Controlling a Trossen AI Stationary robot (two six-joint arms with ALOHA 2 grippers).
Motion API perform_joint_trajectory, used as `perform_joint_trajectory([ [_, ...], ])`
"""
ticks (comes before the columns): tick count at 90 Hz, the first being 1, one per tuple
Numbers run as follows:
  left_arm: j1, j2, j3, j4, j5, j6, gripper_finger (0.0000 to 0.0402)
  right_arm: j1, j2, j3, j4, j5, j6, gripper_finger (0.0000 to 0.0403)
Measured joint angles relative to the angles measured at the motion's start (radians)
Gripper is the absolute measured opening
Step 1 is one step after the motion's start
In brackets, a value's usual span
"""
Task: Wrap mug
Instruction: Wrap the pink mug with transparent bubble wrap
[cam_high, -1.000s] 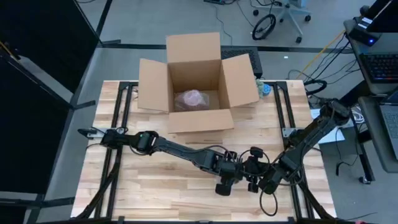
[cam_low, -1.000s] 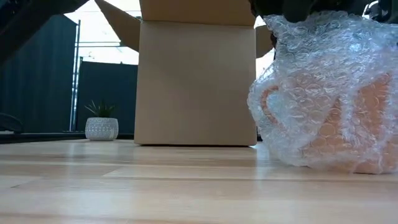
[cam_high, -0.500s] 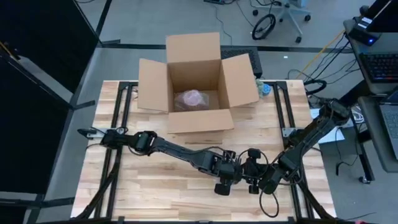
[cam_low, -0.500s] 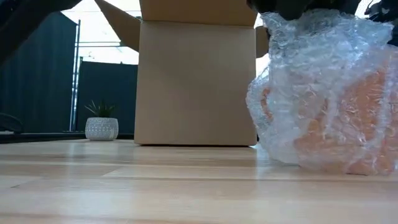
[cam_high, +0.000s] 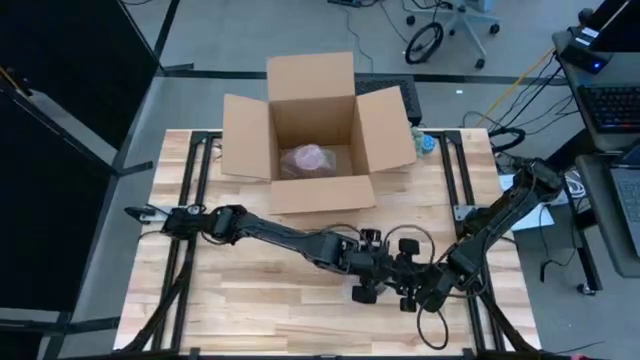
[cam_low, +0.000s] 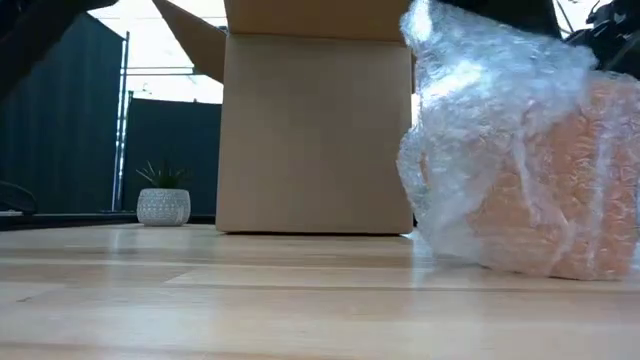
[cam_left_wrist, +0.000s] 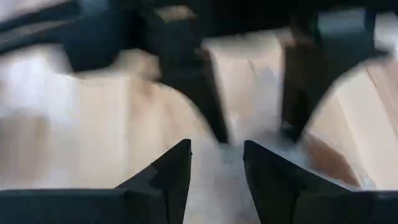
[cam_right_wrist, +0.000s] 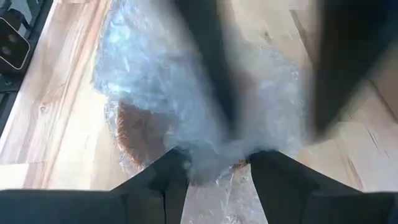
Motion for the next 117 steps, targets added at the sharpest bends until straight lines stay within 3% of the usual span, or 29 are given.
perform_joint_trajectory([
  [25, -0.039, -0.087, 0.002, -0.114, -0.038, -0.159, 0.0134, 0.000, 0.000, 0.000, -0.003, 0.001, -0.003, 0.0148],
  [50, -0.219, -0.105, -0.053, -0.453, -0.083, -0.499, 0.0134, 0.000, 0.000, 0.001, -0.008, 0.002, 0.003, 0.0148],
  [62, -0.284, -0.102, -0.169, -0.432, -0.102, -0.627, 0.0134, 0.000, 0.000, 0.001, -0.007, 0.002, 0.004, 0.0148],
  [77, -0.297, -0.102, -0.319, -0.270, -0.133, -0.656, 0.0134, 0.000, 0.000, 0.001, -0.006, 0.002, 0.004, 0.0148],
  [89, -0.307, -0.118, -0.317, -0.345, -0.180, -0.726, 0.0134, 0.000, 0.000, 0.001, -0.006, 0.001, 0.008, 0.0148],
  [104, -0.356, -0.216, -0.300, -0.456, -0.145, -0.828, 0.0134, 0.000, 0.000, 0.001, -0.006, 0.001, 0.008, 0.0148],
  [117, -0.386, -0.214, -0.304, -0.425, -0.102, -0.865, 0.0134, 0.000, 0.000, 0.001, -0.006, 0.001, 0.008, 0.0148],
])
